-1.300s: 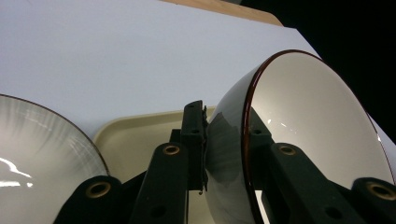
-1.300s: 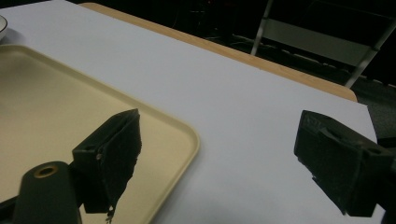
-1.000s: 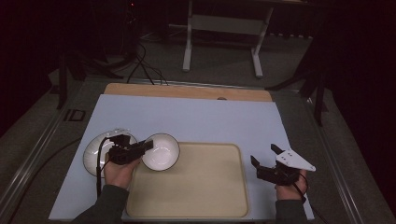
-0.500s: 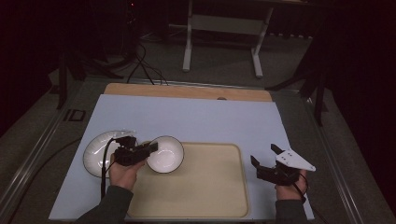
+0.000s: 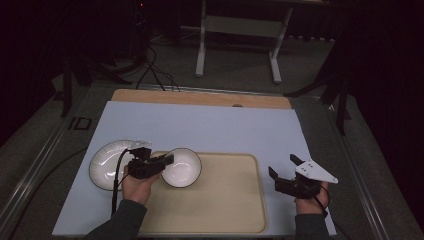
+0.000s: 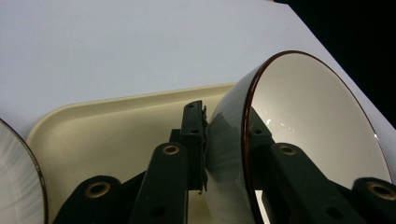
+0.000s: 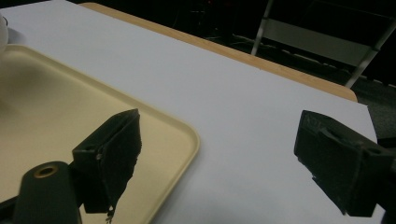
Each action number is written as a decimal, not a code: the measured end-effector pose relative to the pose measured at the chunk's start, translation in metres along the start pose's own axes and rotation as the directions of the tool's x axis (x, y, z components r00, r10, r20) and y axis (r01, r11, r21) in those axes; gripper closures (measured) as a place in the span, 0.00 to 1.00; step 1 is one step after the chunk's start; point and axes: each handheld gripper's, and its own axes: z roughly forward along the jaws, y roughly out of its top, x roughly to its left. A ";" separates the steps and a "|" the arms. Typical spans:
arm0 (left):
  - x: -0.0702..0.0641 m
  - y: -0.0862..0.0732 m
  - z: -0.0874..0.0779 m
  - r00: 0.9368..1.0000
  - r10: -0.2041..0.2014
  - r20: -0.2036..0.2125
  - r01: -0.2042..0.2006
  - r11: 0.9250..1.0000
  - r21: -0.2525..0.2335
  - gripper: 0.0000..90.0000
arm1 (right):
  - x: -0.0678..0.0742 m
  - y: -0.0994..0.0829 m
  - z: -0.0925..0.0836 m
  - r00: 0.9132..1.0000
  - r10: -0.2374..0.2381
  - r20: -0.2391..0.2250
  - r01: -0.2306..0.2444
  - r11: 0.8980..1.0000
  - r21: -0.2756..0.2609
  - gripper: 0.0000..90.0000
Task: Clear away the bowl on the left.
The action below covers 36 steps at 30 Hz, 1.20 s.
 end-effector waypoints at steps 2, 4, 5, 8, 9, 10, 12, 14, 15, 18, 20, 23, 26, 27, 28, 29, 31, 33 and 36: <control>-0.001 -0.001 0.001 1.000 0.002 0.000 -0.002 1.000 0.004 0.85 | 0.000 0.000 0.000 1.000 0.002 0.000 -0.002 1.000 -0.001 0.16; -0.002 -0.002 0.002 1.000 0.002 -0.001 -0.002 1.000 0.004 0.85 | 0.000 0.000 0.000 1.000 0.002 0.000 -0.002 1.000 -0.001 0.16; -0.002 -0.002 0.003 1.000 0.001 0.002 -0.001 1.000 0.007 0.85 | 0.000 0.000 0.000 1.000 0.000 -0.001 0.000 1.000 0.001 0.16; -0.004 -0.004 0.007 1.000 0.006 0.007 -0.006 1.000 0.020 0.85 | 0.001 0.000 0.000 1.000 0.000 -0.002 0.000 1.000 0.000 0.16; -0.005 -0.004 0.008 1.000 0.004 0.009 -0.004 1.000 0.020 0.85 | 0.001 0.000 0.000 1.000 0.000 -0.001 0.000 1.000 0.000 0.16; -0.005 -0.005 0.009 1.000 0.008 0.009 -0.008 1.000 0.024 0.85 | 0.000 0.000 0.000 1.000 0.000 0.000 0.000 1.000 0.000 0.16; -0.006 -0.006 0.011 1.000 0.008 0.013 -0.009 1.000 0.027 0.85 | 0.000 0.000 0.000 1.000 0.002 0.001 -0.002 1.000 0.000 0.16; -0.007 -0.007 0.013 1.000 0.010 0.013 -0.011 0.999 0.033 0.85 | 0.000 0.000 0.000 1.000 0.002 0.000 -0.002 1.000 0.000 0.16; -0.008 -0.007 0.014 1.000 0.009 0.014 -0.009 0.999 0.033 0.85 | 0.000 0.000 0.000 1.000 0.001 0.000 -0.001 1.000 0.000 0.16; -0.009 -0.009 0.017 1.000 0.011 0.015 -0.011 0.999 0.042 0.85 | 0.000 0.000 0.000 1.000 0.000 -0.001 0.000 1.000 0.000 0.16; -0.010 -0.010 0.019 1.000 0.014 0.016 -0.014 0.999 0.049 0.85 | 0.000 0.000 0.000 1.000 0.000 -0.001 0.000 1.000 0.000 0.16; -0.011 -0.011 0.022 1.000 0.020 0.015 -0.021 0.998 0.060 0.85 | 0.000 0.000 0.000 1.000 0.000 0.000 0.000 1.000 -0.001 0.16; -0.011 -0.013 0.024 1.000 0.026 0.013 -0.027 0.997 0.068 0.85 | 0.000 0.000 0.000 1.000 0.001 0.000 -0.001 1.000 -0.001 0.16; -0.011 -0.014 0.026 1.000 0.024 0.014 -0.025 0.997 0.069 0.85 | 0.000 0.000 0.000 1.000 0.000 -0.001 0.000 1.000 0.000 0.16; -0.011 -0.014 0.026 1.000 0.024 0.015 -0.025 0.997 0.072 0.85 | 0.000 0.000 0.000 1.000 0.000 -0.001 0.000 1.000 0.000 0.16; -0.011 -0.015 0.028 1.000 0.024 0.016 -0.025 0.997 0.076 0.85 | 0.000 0.000 0.000 1.000 0.000 -0.001 0.000 1.000 0.000 0.16; -0.012 -0.017 0.030 1.000 0.028 0.014 -0.029 0.996 0.088 0.85 | 0.000 0.000 -0.001 1.000 0.000 -0.001 0.000 1.000 -0.001 0.16; -0.012 -0.017 0.032 0.999 0.029 0.015 -0.030 0.995 0.092 0.85 | 0.000 0.000 -0.001 1.000 0.001 -0.001 -0.001 1.000 -0.001 0.16; -0.013 -0.019 0.035 1.000 0.026 0.017 -0.027 0.994 0.103 0.85 | 0.000 0.000 -0.001 1.000 0.000 -0.001 0.000 1.000 -0.001 0.16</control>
